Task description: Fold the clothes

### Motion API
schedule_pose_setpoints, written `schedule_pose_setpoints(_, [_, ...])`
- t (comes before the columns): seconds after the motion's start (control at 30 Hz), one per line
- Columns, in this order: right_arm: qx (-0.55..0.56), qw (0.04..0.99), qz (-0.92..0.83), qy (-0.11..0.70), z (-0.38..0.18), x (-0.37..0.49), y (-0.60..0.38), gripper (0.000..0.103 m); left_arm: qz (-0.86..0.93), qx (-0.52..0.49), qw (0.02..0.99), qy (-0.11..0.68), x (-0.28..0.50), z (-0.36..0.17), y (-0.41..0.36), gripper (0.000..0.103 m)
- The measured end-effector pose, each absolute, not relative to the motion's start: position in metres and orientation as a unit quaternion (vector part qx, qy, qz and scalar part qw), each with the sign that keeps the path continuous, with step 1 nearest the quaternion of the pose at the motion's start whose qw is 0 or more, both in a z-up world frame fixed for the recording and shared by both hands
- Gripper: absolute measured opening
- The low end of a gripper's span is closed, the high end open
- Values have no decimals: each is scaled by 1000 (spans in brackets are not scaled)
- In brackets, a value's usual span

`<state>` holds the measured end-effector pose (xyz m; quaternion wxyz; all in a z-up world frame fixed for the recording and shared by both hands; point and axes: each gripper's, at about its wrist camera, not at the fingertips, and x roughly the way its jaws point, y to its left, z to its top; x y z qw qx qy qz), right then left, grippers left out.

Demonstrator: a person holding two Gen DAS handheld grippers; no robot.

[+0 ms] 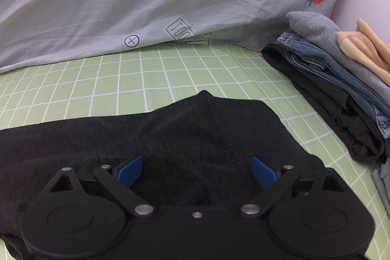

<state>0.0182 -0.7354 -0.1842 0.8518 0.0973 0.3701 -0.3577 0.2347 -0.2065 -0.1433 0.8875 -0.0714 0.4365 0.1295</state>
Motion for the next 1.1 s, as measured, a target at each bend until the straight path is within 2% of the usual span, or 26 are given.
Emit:
schedule_pose_setpoints(0.1, [125,842,-376,365,-186,6,-734,99,123,-96,888,432,226,-145,-197,60])
schedule_pose_setpoints(0.17, [116,839,-379,373,-188,3,-733,99,108,-102,889,433,228,-148,-197,28])
schedule_pose_setpoints(0.23, [111,836,-384,376,-188,0,-734,99,95,-105,889,436,232,-152,-200,21])
schedule_pose_setpoints(0.33, [123,832,-390,374,-188,-4,-739,100,92,-107,888,437,241,-158,-205,21])
schedule_pose_setpoints(0.47, [128,829,-390,381,-190,-4,-743,102,105,-111,886,438,254,-163,-207,34])
schedule_pose_setpoints(0.57, [133,825,-389,387,-193,-3,-745,103,107,-121,886,435,261,-165,-205,33])
schedule_pose_setpoints(0.6, [132,825,-389,387,-193,-3,-745,103,106,-125,886,433,261,-164,-203,32])
schedule_pose_setpoints(0.63, [132,825,-390,387,-194,-3,-745,103,104,-130,887,430,261,-164,-202,18])
schedule_pose_setpoints(0.67, [131,825,-390,387,-194,-3,-744,103,104,-136,888,427,260,-164,-200,11])
schedule_pose_setpoints(0.87, [128,827,-386,388,-195,-5,-745,103,124,-186,885,409,239,-150,-176,10])
schedule_pose_setpoints(0.97, [130,826,-387,389,-195,-5,-746,103,133,-197,878,416,231,-152,-167,13])
schedule_pose_setpoints(1.1, [133,820,-393,394,-193,-5,-747,103,143,-215,869,422,220,-154,-154,27])
